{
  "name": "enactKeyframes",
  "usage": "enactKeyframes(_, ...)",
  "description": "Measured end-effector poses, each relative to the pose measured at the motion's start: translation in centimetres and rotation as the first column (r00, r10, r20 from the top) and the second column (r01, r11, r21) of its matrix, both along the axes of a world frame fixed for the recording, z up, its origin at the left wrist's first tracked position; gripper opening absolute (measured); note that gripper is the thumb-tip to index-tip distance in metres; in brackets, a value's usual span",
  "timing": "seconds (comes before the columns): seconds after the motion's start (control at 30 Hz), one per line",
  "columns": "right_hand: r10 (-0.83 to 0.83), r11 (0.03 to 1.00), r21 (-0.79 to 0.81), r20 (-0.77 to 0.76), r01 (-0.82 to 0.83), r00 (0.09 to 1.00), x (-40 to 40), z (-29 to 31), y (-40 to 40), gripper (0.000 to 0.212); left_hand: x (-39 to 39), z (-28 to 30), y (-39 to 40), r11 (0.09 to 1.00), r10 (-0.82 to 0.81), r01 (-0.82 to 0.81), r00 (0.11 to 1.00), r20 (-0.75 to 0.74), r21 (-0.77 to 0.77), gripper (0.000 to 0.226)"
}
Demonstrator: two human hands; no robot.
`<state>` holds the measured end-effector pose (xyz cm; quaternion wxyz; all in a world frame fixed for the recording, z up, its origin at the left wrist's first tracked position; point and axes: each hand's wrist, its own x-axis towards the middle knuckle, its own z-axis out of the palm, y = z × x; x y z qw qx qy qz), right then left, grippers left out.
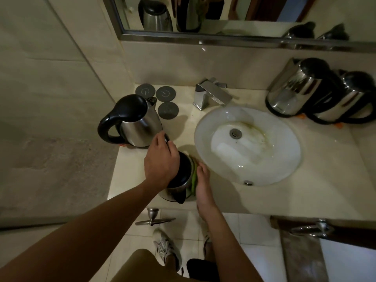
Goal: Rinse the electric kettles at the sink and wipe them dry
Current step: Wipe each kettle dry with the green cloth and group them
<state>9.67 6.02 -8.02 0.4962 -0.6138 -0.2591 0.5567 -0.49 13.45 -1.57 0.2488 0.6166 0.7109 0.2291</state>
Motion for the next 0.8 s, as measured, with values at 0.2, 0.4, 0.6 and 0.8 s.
enactKeyframes(0.2, -0.268, 0.938, -0.248, -0.081, 0.241, 0.960, -3.6, -3.6, -2.2, 0.021, 0.0, 0.2, -0.1, 1.000, 0.001, -0.001, 1.000, 0.007, 0.001, 0.044)
enactKeyframes(0.4, -0.173, 0.975, -0.131, 0.055, 0.179, 0.983, -4.6, -0.5, -2.1, 0.042, -0.1, 0.1, -0.2, 1.000, -0.017, 0.017, 1.000, 0.005, 0.001, 0.045)
enactKeyframes(0.6, -0.002, 1.000, -0.009, -0.021, 0.002, 1.000, -1.0, 1.7, -0.8, 0.044, -0.1, 0.1, -0.1, 1.000, -0.015, 0.015, 1.000, 0.008, 0.006, 0.044)
enactKeyframes(0.8, 0.229, 0.968, -0.110, 0.026, -0.225, 0.973, 0.7, 2.5, 2.1, 0.060, -0.1, -0.1, -0.1, 1.000, -0.014, 0.014, 1.000, 0.007, 0.023, 0.044)
